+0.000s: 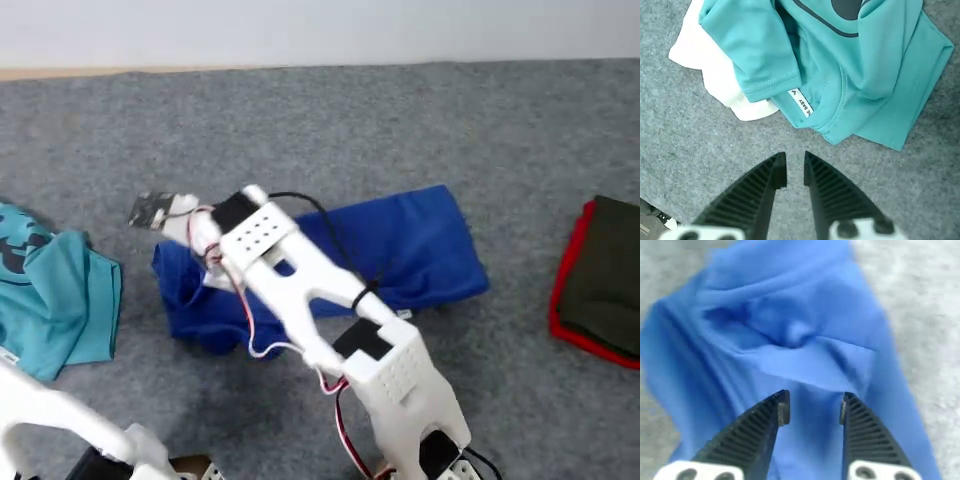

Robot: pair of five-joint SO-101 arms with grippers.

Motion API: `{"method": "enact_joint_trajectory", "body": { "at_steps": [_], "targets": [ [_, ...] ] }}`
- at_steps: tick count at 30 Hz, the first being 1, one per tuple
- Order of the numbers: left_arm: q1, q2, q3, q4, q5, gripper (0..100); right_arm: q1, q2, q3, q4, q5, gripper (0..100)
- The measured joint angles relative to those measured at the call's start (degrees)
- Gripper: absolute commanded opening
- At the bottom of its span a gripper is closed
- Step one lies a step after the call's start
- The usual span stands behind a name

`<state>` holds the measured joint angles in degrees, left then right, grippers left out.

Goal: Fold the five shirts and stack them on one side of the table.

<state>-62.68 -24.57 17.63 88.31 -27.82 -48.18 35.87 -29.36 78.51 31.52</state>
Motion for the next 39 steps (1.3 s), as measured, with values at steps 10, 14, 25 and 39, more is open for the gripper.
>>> {"method": "enact_joint_trajectory", "body": {
  "at_steps": [10, 14, 25, 39],
  "targets": [
    [0.0, 0.0, 0.0, 0.0, 0.0, 7, -4.4, 0.0, -12.1, 8.9, -1.5, 17.6],
    [0.0, 0.0, 0.0, 0.0, 0.0, 7, -4.3, 0.3, -13.2, 7.6, -2.4, 17.6],
    [0.1, 0.0, -0.1, 2.0, -0.7, 7, 7.2, 4.7, -13.5, 2.5, -2.7, 17.6],
    [30.0, 1.9, -3.2, 10.0, -1.8, 15, 23.6, -4.4, -23.6, 22.0, -9.1, 17.6]
  ]
}}
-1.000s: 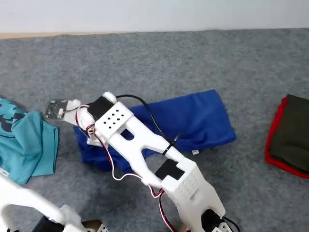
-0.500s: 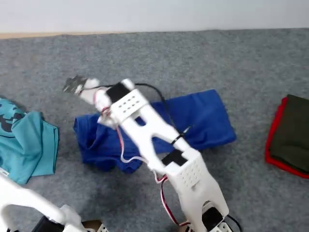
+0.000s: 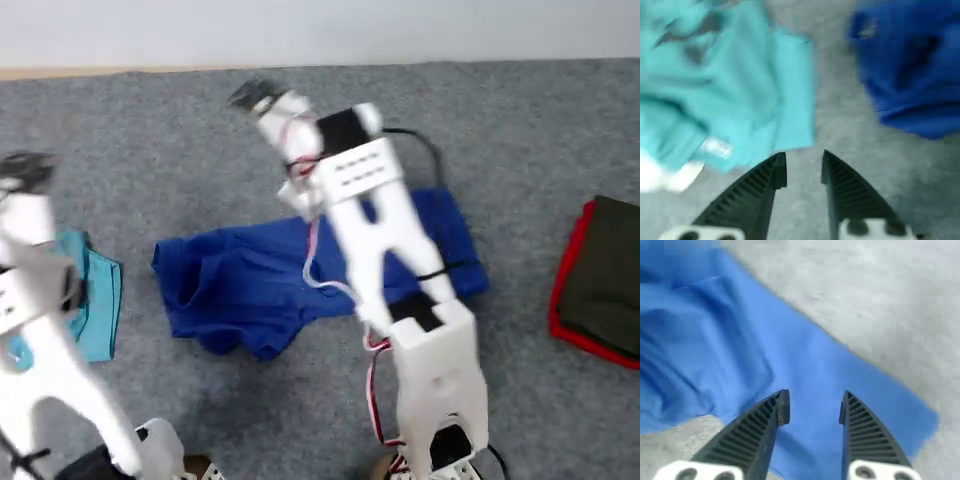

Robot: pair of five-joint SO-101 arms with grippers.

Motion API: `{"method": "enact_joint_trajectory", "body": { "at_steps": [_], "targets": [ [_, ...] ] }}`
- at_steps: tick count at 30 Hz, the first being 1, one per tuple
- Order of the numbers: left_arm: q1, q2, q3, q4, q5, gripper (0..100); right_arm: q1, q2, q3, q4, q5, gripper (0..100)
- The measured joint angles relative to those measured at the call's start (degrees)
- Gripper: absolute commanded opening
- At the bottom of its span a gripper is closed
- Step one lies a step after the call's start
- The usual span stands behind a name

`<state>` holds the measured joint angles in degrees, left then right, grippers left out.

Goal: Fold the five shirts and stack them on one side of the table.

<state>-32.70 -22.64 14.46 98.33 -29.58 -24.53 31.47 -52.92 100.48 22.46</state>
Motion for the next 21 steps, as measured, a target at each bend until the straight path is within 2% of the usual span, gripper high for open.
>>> {"method": "enact_joint_trajectory", "body": {
  "at_steps": [4, 11, 16, 21],
  "targets": [
    [9.5, 6.2, 0.1, -2.5, 0.0, 15, 5.2, -6.8, 2.4, 0.0, -1.6, 17.6],
    [18.6, 16.5, 0.1, -7.1, -1.8, 15, 13.2, -21.0, 17.8, 0.1, -3.9, 17.6],
    [22.8, 21.3, 0.1, -8.3, -3.2, 15, 19.0, -28.4, 27.6, 0.1, -7.5, 17.6],
    [23.4, 25.8, 0.1, -12.0, -3.5, 15, 21.8, -32.3, 34.6, 0.1, -7.9, 17.6]
  ]
}}
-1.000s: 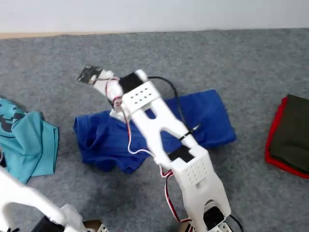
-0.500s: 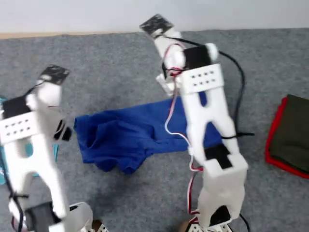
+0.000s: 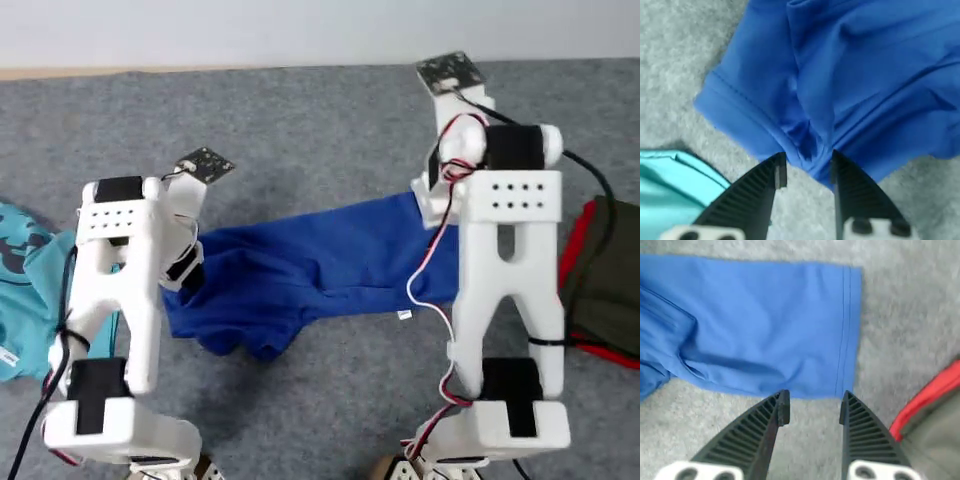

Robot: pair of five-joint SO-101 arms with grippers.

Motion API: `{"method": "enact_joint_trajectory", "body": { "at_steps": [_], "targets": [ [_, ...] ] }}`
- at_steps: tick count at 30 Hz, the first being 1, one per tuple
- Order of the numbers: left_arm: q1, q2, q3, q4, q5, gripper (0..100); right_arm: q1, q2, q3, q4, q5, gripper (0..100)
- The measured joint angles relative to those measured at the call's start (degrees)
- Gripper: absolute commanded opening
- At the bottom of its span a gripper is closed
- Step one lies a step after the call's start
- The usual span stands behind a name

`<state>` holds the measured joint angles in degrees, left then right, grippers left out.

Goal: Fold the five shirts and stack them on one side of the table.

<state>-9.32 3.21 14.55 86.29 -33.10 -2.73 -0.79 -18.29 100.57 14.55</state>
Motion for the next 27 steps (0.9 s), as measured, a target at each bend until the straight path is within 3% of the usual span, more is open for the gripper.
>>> {"method": "enact_joint_trajectory", "body": {
  "at_steps": [5, 11, 27],
  "targets": [
    [0.3, 3.5, 0.0, -3.0, 0.0, 14, 1.7, -3.1, 4.6, 0.0, 0.0, 17.6],
    [0.3, 7.0, 0.2, -3.3, -3.7, 1, 2.1, -4.5, 6.3, 0.0, 0.0, 17.6],
    [-8.6, 7.6, 0.2, 7.3, -19.2, 2, 2.1, -4.5, 6.3, 0.0, 0.0, 17.6]
  ]
}}
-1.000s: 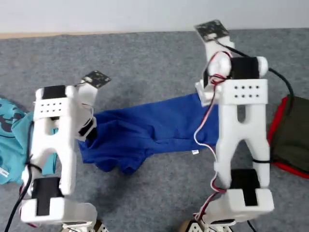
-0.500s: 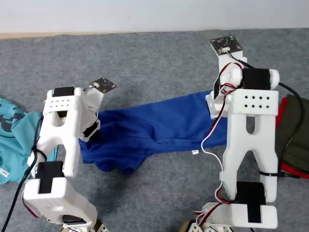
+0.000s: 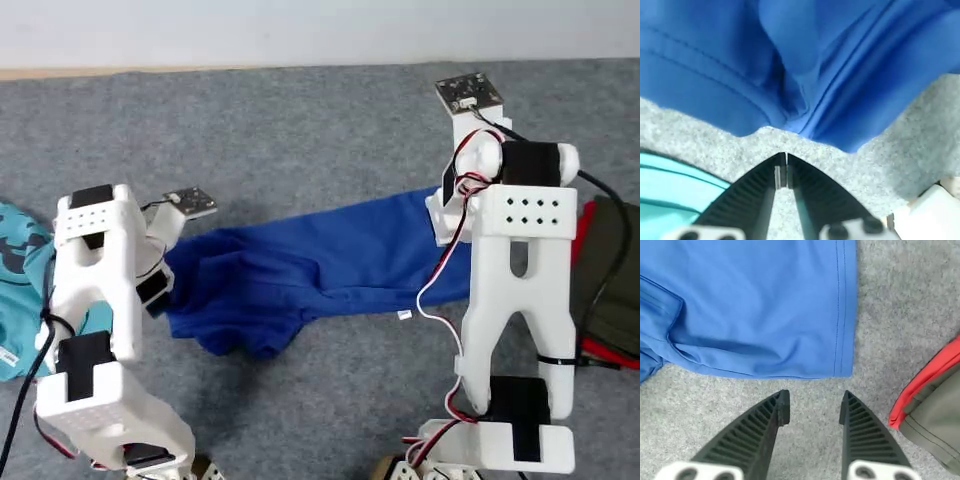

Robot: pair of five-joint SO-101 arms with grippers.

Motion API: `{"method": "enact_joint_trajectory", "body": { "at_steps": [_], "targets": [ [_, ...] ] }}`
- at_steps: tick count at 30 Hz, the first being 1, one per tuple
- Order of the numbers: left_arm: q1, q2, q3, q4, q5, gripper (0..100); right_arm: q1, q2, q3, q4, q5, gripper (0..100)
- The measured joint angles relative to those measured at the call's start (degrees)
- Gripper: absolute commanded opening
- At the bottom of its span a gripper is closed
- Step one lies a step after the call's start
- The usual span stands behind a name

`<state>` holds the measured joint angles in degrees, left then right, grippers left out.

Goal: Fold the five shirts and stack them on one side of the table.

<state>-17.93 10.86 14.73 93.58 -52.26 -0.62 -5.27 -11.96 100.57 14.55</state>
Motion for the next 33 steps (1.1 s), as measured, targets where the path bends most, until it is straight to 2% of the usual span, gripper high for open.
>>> {"method": "enact_joint_trajectory", "body": {
  "at_steps": [3, 8, 11, 16, 20, 23, 29, 33],
  "targets": [
    [0.4, -0.7, 0.0, 0.0, 1.4, 8, -0.2, 0.0, 0.0, 0.0, -0.1, 17.6],
    [3.9, -4.7, 0.0, -2.2, 9.1, 15, 0.0, 0.0, 0.0, 0.0, -0.3, 17.6],
    [6.2, -5.7, 0.0, -4.6, 14.1, 15, -1.0, 0.0, 0.0, 0.0, -0.3, 17.6],
    [9.5, -4.6, 0.0, -7.6, 17.9, 15, -2.6, 0.0, 0.0, 0.0, -0.3, 17.6],
    [9.8, -1.4, 0.0, -11.3, 20.7, 9, -2.3, 0.0, 0.0, 0.0, -1.7, 17.6],
    [9.3, 0.1, 0.0, -12.5, 20.8, 1, -2.5, 0.0, 0.0, 0.0, -2.0, 17.6],
    [9.2, 1.0, 0.3, -9.5, 17.3, 0, -2.5, 0.0, 0.0, 0.0, -2.4, 17.6],
    [8.6, 1.0, 1.8, -5.4, 11.1, 0, -2.5, 0.0, 0.0, 0.0, -2.4, 17.6]
  ]
}}
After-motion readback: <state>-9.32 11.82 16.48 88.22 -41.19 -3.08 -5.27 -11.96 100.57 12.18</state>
